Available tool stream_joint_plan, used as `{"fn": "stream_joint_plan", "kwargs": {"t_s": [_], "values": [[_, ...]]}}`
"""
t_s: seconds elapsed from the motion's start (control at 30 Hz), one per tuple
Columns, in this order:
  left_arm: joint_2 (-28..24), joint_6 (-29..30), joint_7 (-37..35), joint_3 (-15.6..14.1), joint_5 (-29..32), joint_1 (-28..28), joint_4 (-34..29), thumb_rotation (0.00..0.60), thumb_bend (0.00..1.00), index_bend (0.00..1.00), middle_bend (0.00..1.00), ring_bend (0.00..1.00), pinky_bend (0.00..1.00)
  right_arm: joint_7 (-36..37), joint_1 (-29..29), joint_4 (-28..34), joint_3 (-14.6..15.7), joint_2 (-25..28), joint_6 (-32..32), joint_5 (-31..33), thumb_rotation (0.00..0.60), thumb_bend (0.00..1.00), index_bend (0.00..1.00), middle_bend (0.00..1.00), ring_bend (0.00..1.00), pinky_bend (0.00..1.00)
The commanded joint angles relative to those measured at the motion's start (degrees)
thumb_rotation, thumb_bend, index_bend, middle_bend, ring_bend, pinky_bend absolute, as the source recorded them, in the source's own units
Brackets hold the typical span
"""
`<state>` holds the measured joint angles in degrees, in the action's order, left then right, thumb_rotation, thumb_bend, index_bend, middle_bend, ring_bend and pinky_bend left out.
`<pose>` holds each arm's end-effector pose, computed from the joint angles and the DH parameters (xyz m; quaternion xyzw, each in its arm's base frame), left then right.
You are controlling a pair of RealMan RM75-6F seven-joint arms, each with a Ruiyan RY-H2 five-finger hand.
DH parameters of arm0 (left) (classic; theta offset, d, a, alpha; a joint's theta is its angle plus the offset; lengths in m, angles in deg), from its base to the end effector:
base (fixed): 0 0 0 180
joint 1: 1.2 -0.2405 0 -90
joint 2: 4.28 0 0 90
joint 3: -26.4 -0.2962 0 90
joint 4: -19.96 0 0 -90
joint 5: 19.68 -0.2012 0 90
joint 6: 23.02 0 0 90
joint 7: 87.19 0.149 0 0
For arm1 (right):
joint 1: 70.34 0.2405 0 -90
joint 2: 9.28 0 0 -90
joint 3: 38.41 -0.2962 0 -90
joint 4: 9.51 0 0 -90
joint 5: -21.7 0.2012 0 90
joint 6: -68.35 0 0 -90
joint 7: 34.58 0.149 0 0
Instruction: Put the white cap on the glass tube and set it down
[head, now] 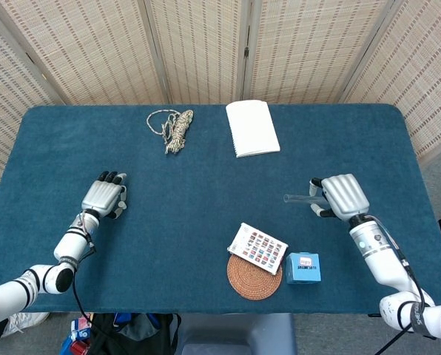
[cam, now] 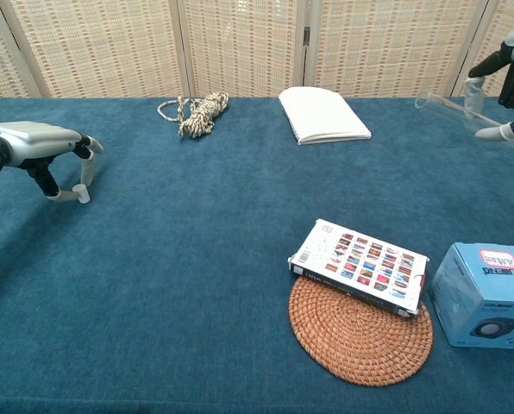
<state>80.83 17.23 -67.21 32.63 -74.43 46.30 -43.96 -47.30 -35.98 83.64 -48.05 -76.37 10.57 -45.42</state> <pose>-0.2622 0.4433 0.0343 -0.7582 -0.3555 -0.2050 0.5067 -0.2427 -0.3620 0.1299 0.7061 -0.3647 0.3465 0.4983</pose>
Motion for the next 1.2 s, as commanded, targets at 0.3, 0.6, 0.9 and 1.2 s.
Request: {"fn": "stream_joint_plan", "kwargs": {"t_s": [0.3, 0.6, 0.9, 1.2], "values": [[-0.04, -0.07, 0.98, -0.17, 0.48, 0.18, 0.09, 0.600, 0.34, 0.46, 0.00, 0.00, 0.00, 0.20, 0.07, -0.21, -0.01, 0.00, 0.24, -0.01, 0.600, 0.83, 0.83, 1.00, 1.00, 1.00], [0.28, 0.14, 0.80, -0.10, 0.30, 0.17, 0.39, 0.600, 0.34, 0.50, 0.00, 0.00, 0.00, 0.31, 0.07, -0.43, 0.01, -0.14, 0.31, 0.03, 0.600, 0.83, 0.83, 1.00, 1.00, 1.00], [-0.61, 1.92, -2.37, 0.94, -2.60, -0.31, -0.30, 0.600, 0.36, 0.57, 0.02, 0.00, 0.00, 0.55, 0.03, -0.19, -0.02, -0.08, 0.18, -0.25, 0.600, 0.83, 0.84, 1.00, 1.00, 1.00], [-9.56, 4.98, -7.77, 4.84, -5.02, -1.04, -14.53, 0.600, 0.37, 0.56, 0.05, 0.00, 0.00, 2.66, 0.64, -0.69, -0.29, -2.20, 0.04, -2.31, 0.600, 0.83, 0.84, 1.00, 1.00, 1.00]]}}
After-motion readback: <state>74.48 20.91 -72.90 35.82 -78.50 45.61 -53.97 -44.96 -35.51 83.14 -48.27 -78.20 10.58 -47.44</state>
